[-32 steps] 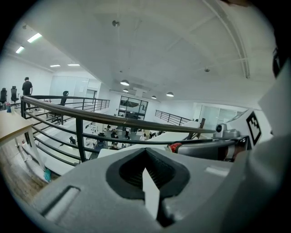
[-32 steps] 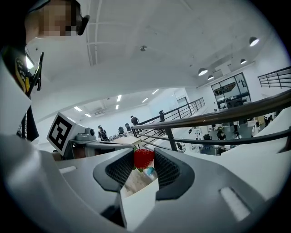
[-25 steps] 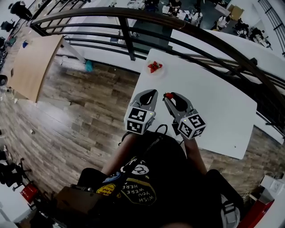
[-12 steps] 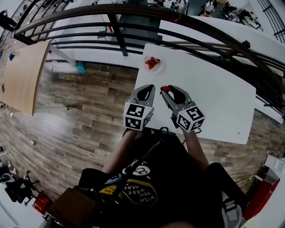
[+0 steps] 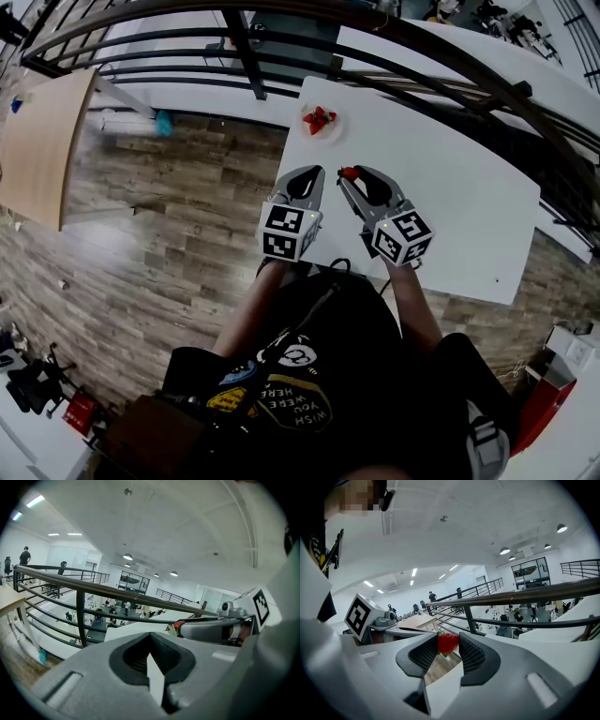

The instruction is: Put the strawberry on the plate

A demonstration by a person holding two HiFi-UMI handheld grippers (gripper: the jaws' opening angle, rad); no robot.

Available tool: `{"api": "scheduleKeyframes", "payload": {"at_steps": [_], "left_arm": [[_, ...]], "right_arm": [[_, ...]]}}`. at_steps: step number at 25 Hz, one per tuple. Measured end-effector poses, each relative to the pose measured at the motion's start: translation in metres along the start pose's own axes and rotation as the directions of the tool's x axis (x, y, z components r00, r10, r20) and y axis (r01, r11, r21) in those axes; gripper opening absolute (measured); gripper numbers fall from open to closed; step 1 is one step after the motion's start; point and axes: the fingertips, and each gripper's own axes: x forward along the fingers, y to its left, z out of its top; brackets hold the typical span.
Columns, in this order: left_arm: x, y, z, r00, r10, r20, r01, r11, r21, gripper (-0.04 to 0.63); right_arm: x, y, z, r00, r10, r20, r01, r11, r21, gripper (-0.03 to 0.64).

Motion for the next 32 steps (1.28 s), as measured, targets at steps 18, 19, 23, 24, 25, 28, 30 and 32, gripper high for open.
{"api": "scheduleKeyframes", "payload": {"at_steps": [18,19,23,24,25,28,30,32], "left_arm": [[0.043,0.018,-0.019,0.999,0.009,-0.051,-0.011,0.999,-0.030,0.005],[0.044,0.020,-0.021,0.998,0.012,-0.058,-0.014,1.000,-0.027,0.005],[0.049,0.031,-0.028,0.996,0.026,-0.081,-0.029,0.999,-0.030,0.003],[0.050,0.034,-0.029,0.996,0.031,-0.087,-0.034,0.999,-0.030,0.005],[0.051,0.038,-0.031,0.995,0.036,-0.091,-0.039,0.999,-0.030,0.005],[0.057,0.047,-0.034,0.994,0.043,-0.100,-0.047,0.998,-0.036,0.003],[0.063,0.052,-0.038,0.993,0.043,-0.110,-0.048,0.998,-0.037,0.003],[0.069,0.056,-0.043,0.992,0.044,-0.122,-0.049,0.998,-0.040,0.003]], "right_arm": [[0.029,-0.049,-0.022,0.997,-0.010,-0.083,0.009,1.000,-0.007,0.138],[0.032,-0.052,-0.024,0.996,-0.009,-0.088,0.008,1.000,-0.009,0.139],[0.048,-0.058,-0.028,0.994,-0.002,-0.111,0.000,1.000,-0.016,0.138],[0.052,-0.059,-0.029,0.993,0.002,-0.117,-0.004,1.000,-0.018,0.138],[0.056,-0.059,-0.031,0.992,0.006,-0.124,-0.008,1.000,-0.019,0.138],[0.069,-0.060,-0.039,0.989,0.021,-0.150,-0.024,0.999,-0.023,0.138],[0.077,-0.062,-0.047,0.986,0.028,-0.167,-0.031,0.999,-0.019,0.138],[0.083,-0.064,-0.055,0.983,0.031,-0.183,-0.035,0.999,-0.017,0.138]]}}
